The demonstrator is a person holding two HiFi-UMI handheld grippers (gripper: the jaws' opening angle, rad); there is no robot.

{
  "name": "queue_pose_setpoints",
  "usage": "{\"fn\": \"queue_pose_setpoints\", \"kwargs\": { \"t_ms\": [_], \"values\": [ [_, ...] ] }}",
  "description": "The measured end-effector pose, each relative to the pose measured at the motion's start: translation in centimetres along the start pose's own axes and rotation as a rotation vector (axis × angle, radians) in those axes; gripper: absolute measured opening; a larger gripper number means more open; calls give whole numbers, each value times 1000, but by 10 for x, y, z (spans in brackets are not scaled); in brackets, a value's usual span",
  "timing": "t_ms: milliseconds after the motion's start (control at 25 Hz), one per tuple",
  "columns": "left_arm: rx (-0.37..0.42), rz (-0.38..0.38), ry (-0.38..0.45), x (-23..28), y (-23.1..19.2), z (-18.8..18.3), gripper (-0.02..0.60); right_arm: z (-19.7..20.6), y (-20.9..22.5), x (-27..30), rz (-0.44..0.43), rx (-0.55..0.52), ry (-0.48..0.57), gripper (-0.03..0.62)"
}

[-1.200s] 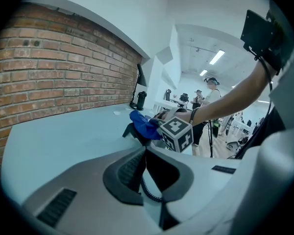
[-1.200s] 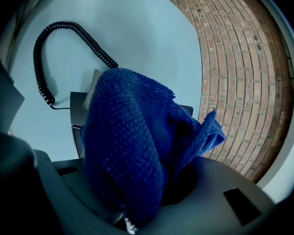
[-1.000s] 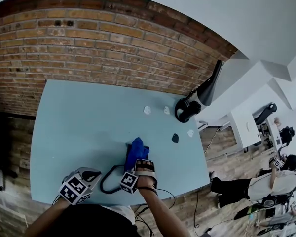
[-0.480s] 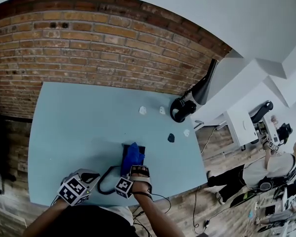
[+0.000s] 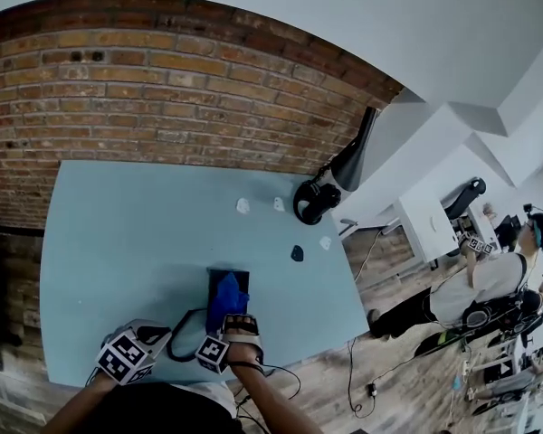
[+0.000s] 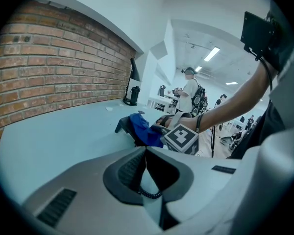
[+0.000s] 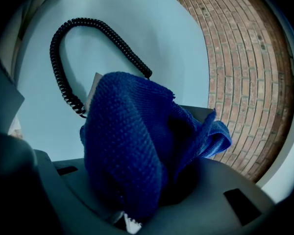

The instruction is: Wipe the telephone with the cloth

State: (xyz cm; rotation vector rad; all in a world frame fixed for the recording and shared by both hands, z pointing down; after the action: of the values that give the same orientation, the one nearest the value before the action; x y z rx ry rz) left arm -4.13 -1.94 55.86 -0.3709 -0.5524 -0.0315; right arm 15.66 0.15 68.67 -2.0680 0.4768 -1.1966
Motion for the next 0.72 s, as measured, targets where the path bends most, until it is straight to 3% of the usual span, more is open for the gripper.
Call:
{"fn": "queue_pose_setpoints", "kwargs": {
  "t_ms": [520, 600, 640, 720],
  "values": [
    [8, 22, -10, 6, 4, 5, -9, 1, -36, -20, -82, 46, 6, 87],
    [7, 18, -4, 5, 3, 3, -9, 1, -38, -24, -147, 143, 24, 89],
    [7, 14, 0, 3, 2, 2, -9, 1, -38, -28, -216, 240, 45, 89],
    [4, 4, 8, -1, -1, 0, -9, -3, -36, -34, -427, 539, 133, 95]
  ]
}}
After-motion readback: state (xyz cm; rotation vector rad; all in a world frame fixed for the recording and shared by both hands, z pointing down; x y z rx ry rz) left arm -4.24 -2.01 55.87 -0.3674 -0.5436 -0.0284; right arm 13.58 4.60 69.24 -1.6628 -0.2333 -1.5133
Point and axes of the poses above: the fingertips, and each gripper's own axes: x forward along the fingers, y to its right, z out of its underside, the point moved 7 cm from there along -x, backward along the fingers, and after that the axes turned 11 degrees about z, right-handed, at the moved point
